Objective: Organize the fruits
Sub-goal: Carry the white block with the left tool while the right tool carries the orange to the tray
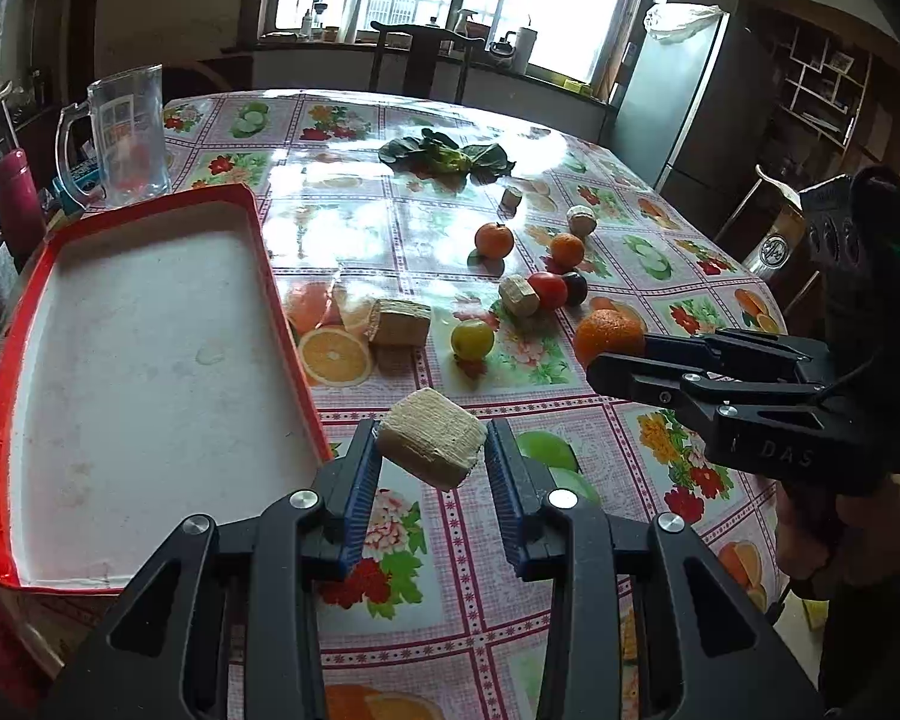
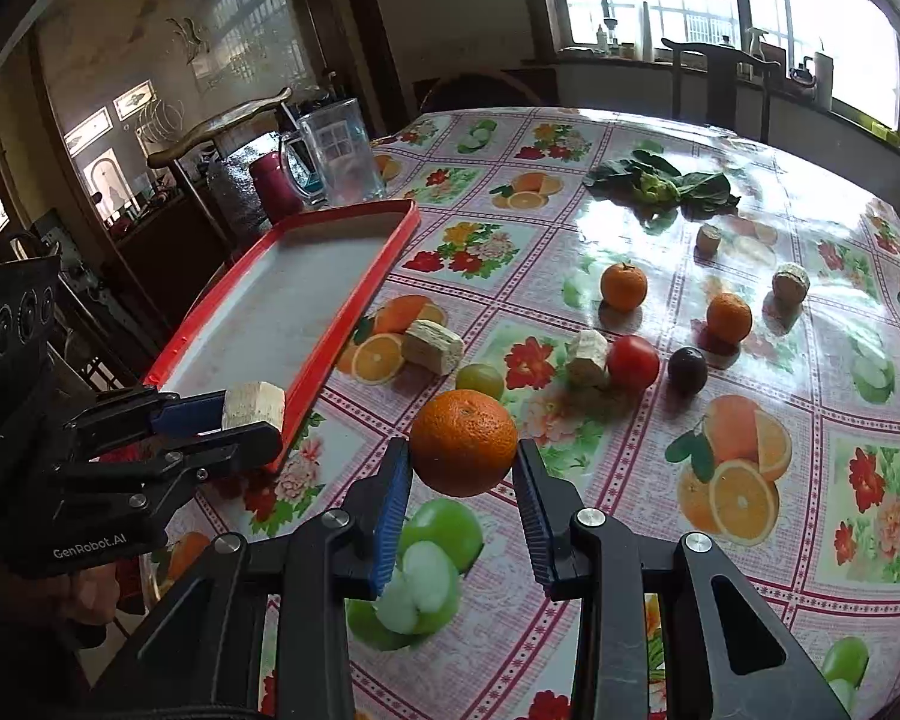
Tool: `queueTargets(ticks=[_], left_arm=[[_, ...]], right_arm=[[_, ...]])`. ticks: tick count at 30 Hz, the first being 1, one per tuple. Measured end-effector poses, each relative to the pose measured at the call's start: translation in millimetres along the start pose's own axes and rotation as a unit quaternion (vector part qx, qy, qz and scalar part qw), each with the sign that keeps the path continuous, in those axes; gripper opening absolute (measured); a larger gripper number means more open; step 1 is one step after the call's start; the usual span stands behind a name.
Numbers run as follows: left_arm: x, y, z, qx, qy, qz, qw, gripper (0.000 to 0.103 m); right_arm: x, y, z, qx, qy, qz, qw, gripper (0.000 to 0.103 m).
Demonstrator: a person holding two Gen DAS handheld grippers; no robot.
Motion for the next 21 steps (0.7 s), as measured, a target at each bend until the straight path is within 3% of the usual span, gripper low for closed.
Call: queueTargets(ticks=[21], left_arm=[[-75.9,41.6,4.4,0.026,0.043,-0.059,0.997,0.033]], right_arm=[[-84.0,-24.9,-13.7,-0.006,0.035,-0.061,0.998,0.035]])
Point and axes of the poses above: each gripper's, at about its wrist camera, not at the fingertips, and y roughly against the way its jaws point, x to its right, z to its underside, the point moved 8 cm from there along -y, roughly the way its jaws point, and after that the axes turned 10 degrees about x, right-handed, at the moved point
